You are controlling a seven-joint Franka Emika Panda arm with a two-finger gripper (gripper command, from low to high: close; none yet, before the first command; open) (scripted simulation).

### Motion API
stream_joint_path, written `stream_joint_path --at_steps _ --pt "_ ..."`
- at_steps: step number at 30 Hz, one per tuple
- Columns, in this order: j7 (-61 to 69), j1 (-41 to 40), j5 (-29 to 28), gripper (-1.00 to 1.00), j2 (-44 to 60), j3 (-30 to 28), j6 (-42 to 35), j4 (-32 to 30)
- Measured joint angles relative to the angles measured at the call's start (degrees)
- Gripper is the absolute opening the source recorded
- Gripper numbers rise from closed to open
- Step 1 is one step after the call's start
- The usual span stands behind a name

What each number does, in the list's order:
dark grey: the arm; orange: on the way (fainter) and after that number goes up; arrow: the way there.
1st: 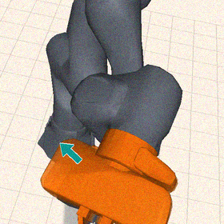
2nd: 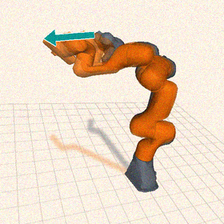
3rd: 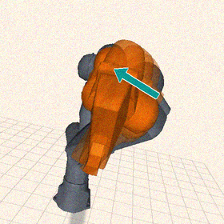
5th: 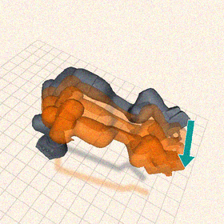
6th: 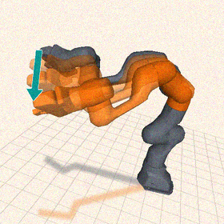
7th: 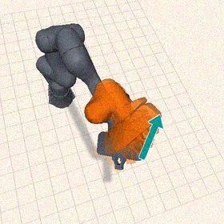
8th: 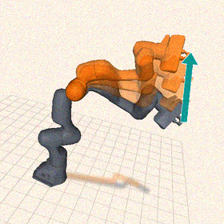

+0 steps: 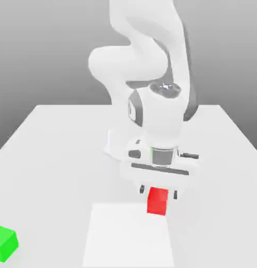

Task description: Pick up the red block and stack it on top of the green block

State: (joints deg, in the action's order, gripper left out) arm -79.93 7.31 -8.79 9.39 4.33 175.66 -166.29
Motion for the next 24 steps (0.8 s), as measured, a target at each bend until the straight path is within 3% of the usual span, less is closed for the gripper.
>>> stream_joint_path --at_steps 7,11,15,24 --pt "-0.19 0.61 -0.24 -1.0 0.4 -0.62 0.43 0.04" --pt "4.33 -0.63 6.19 -1.0 -6.49 2.54 -5.4 -0.96" --pt "7.22 0.99 10.38 -1.0 -14.42 1.85 -12.25 -2.05" --pt "-9.2 -13.23 13.87 -1.0 -6.89 -6.08 -21.45 14.67"
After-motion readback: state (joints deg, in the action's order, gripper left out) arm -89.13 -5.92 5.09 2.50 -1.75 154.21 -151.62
